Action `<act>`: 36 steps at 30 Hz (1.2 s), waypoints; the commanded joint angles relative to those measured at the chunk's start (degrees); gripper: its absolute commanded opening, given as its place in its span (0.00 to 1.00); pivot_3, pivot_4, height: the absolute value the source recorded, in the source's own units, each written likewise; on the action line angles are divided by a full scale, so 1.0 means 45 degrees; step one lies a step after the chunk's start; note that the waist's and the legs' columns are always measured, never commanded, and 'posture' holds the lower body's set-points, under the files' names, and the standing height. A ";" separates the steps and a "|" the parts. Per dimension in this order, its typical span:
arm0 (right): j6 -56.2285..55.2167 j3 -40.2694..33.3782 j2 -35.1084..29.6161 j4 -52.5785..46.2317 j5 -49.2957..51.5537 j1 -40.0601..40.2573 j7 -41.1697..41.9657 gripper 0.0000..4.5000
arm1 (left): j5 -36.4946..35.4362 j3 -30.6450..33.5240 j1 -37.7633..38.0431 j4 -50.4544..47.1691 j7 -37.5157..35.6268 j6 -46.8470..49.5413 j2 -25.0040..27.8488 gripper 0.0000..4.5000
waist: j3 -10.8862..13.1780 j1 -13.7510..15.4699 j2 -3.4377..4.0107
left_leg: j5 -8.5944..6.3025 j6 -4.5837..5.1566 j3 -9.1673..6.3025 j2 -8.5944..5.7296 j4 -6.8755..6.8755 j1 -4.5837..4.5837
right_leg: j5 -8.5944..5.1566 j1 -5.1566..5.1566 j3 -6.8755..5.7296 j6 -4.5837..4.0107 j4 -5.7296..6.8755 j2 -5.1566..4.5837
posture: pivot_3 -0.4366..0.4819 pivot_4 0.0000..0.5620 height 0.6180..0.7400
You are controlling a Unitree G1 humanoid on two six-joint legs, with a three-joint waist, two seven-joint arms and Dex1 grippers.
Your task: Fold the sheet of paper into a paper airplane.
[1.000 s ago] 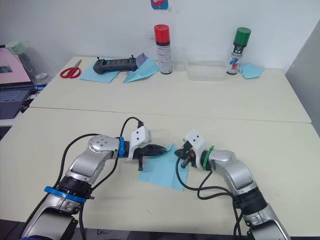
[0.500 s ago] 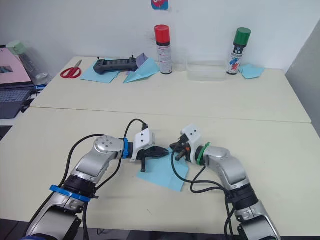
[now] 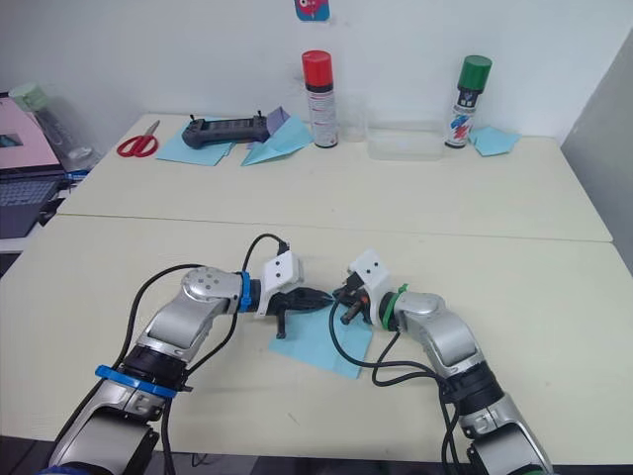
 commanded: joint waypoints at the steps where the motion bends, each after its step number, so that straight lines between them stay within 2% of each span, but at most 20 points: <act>1: 0.0251 0.0045 -0.0202 0.0396 -0.0358 0.0210 -0.0218 0.00 | -0.0781 0.0575 -0.0207 -0.1080 -0.0687 0.0642 0.0618 0.24 | -0.0001 -0.0004 0.0001 | 0.0000 0.0000 0.0000 0.0000 0.0000 0.0000 | -0.0001 0.0000 0.0000 0.0001 0.0002 0.0000 | 0.48 0.27 1.00; 8: 0.0276 0.0028 -0.0305 0.0317 -0.0253 0.0207 -0.0078 0.00 | -0.0927 0.1499 -0.0527 -0.0342 -0.0470 0.1023 0.1794 0.72 | -0.0001 0.0021 0.0001 | 0.0001 0.0000 -0.0003 -0.0001 0.0004 0.0006 | -0.0018 0.0001 -0.0002 0.0029 0.0013 0.0000 | 0.48 0.27 1.00; 12: 0.0203 0.0002 -0.0324 0.0418 -0.0234 0.0113 0.0018 0.00 | -0.1117 0.1874 -0.0604 0.0176 -0.0064 0.0947 0.1486 0.72 | -0.0001 0.0029 0.0001 | 0.0000 0.0000 -0.0001 -0.0004 0.0005 0.0005 | -0.0025 0.0003 0.0000 0.0042 0.0007 -0.0003 | 0.48 0.27 1.00; 16: 0.0166 -0.0021 -0.0327 0.0436 -0.0239 0.0072 0.0086 0.00 | -0.1268 0.2080 -0.0506 0.0288 0.0780 0.0654 0.0493 0.72 | -0.0002 0.0052 -0.0001 | 0.0001 -0.0001 -0.0003 -0.0002 0.0006 0.0003 | -0.0013 0.0003 -0.0004 0.0021 0.0008 -0.0003 | 0.48 0.27 1.00; 20: 0.0163 -0.0015 -0.0378 0.0399 -0.0259 0.0093 0.0130 0.00 | -0.1393 0.1822 -0.0019 -0.0299 0.0999 0.0786 -0.0181 0.53 | -0.0002 0.0015 0.0000 | 0.0001 -0.0001 -0.0002 -0.0002 0.0009 0.0002 | -0.0002 0.0002 -0.0001 0.0003 0.0014 -0.0002 | 0.48 0.27 1.00; 22: 0.0200 -0.0040 -0.0430 0.0308 -0.0258 0.0137 0.0126 0.00 | -0.1306 0.1571 0.0395 -0.0616 0.1140 0.0866 -0.0381 0.39 | -0.0002 0.0014 0.0000 | 0.0000 0.0000 -0.0005 -0.0001 0.0008 0.0003 | -0.0001 0.0001 -0.0004 0.0001 0.0019 -0.0002 | 0.48 0.27 1.00; 25: 0.0222 -0.0157 -0.0487 0.0153 -0.0251 0.0184 0.0036 0.00 | 0.0123 0.0471 0.1228 -0.0354 0.1364 -0.0180 -0.0086 0.16 | -0.0007 0.0029 0.0006 | 0.0000 -0.0001 -0.0004 -0.0007 0.0008 0.0004 | 0.0001 0.0006 0.0000 -0.0002 0.0018 -0.0007 | 0.48 0.27 1.00; 27: 0.0132 -0.0199 -0.0451 0.0096 -0.0198 0.0191 0.0046 0.00 | 0.0373 0.0357 0.1354 -0.0051 0.1555 -0.0441 -0.0128 0.01 | -0.0008 0.0069 0.0003 | 0.0001 -0.0001 -0.0005 -0.0010 0.0008 0.0005 | 0.0000 0.0005 0.0000 -0.0001 0.0016 -0.0008 | 0.48 0.27 1.00; 36: -0.0246 -0.0504 0.0000 0.0193 0.0039 -0.0112 -0.0110 0.00 | 0.0369 0.0248 0.1422 0.0346 0.1591 -0.0117 -0.0220 0.01 | -0.0025 0.0096 0.0003 | 0.0002 0.0000 -0.0008 -0.0010 0.0014 0.0019 | -0.0024 0.0019 -0.0002 0.0040 0.0017 -0.0007 | 0.48 0.27 1.00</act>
